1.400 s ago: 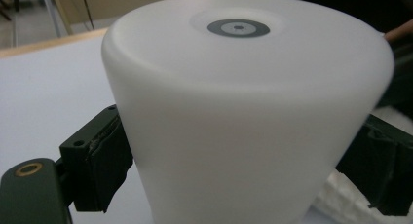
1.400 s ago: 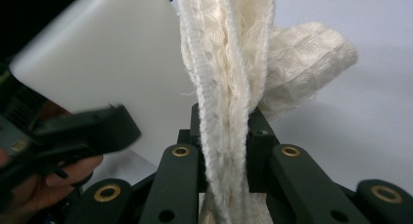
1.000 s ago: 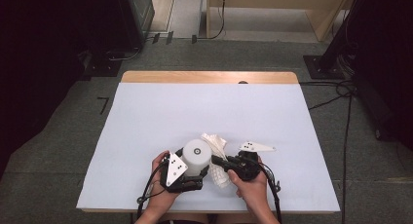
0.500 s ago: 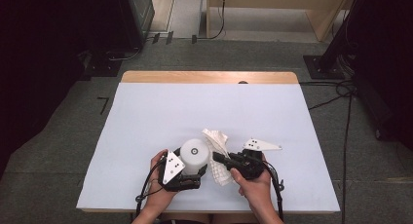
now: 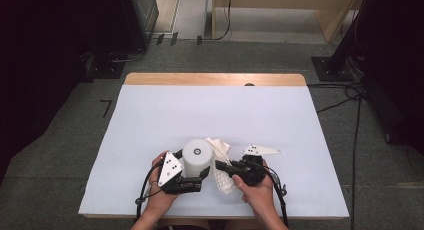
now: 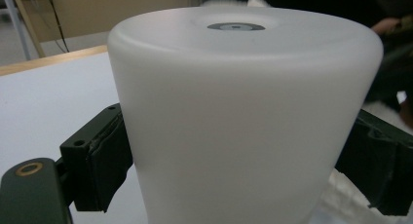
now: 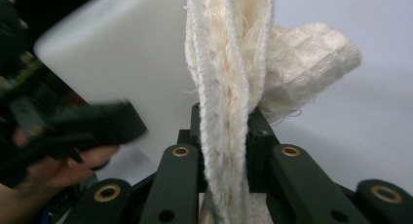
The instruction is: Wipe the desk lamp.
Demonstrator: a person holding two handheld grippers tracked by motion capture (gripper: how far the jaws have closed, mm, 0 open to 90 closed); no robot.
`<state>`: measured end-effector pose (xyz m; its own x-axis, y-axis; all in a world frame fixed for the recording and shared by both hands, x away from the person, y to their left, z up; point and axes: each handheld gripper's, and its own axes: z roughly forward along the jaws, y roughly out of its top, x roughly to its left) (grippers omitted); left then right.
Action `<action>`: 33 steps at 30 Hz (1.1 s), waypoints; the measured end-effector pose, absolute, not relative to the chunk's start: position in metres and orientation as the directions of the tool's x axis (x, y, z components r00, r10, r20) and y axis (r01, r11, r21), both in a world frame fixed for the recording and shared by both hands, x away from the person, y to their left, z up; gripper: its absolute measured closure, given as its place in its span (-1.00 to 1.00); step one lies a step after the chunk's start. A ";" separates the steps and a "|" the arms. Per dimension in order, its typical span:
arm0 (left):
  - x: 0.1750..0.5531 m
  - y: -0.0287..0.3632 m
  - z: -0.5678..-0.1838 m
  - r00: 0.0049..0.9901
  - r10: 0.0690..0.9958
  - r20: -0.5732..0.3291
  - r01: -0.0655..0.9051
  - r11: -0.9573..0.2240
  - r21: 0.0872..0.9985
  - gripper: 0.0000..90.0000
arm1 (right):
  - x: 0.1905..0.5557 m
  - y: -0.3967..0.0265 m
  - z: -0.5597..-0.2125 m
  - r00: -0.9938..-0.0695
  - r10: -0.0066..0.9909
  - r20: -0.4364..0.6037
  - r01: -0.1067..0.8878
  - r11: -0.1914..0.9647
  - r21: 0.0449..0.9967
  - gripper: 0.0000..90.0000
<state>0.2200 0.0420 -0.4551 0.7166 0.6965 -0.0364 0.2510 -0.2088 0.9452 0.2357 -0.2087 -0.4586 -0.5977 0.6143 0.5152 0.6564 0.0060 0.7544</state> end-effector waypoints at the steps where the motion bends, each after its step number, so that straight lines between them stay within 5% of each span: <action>1: 0.220 0.041 -0.456 0.717 0.696 -0.034 0.250 -0.212 0.945 -0.80 | 0.235 -0.210 -0.455 -0.605 0.606 0.516 0.646 -0.006 0.764 0.76; 8: 0.228 0.046 -0.465 0.730 0.684 -0.014 0.237 -0.233 0.943 -0.81 | 0.230 -0.229 -0.428 -0.623 0.602 0.499 0.580 -0.073 0.811 0.76; 17: 0.229 0.048 -0.478 0.731 0.682 0.002 0.243 -0.264 0.933 -0.81 | 0.236 -0.242 -0.437 -0.572 0.646 0.506 0.601 -0.090 0.794 0.76; 22: 0.222 0.044 -0.476 0.674 0.735 -0.078 0.303 -0.178 0.936 -1.00 | 0.239 -0.242 -0.444 -0.564 0.651 0.509 0.613 -0.083 0.786 0.76; 28: 0.213 0.019 -0.479 0.541 0.841 -0.002 0.329 -0.210 0.921 -1.00 | 0.240 -0.239 -0.448 -0.559 0.658 0.505 0.620 -0.072 0.781 0.76; 33: 0.215 0.024 -0.478 0.537 0.844 -0.010 0.331 -0.200 0.922 -0.81 | 0.239 -0.234 -0.452 -0.559 0.661 0.501 0.629 -0.055 0.775 0.76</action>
<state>0.2149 0.0236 -0.4776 0.5368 0.8437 -0.0097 0.3308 -0.1998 0.9223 0.2391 -0.2344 -0.4523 -0.5591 0.6609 0.5006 0.6291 -0.0552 0.7754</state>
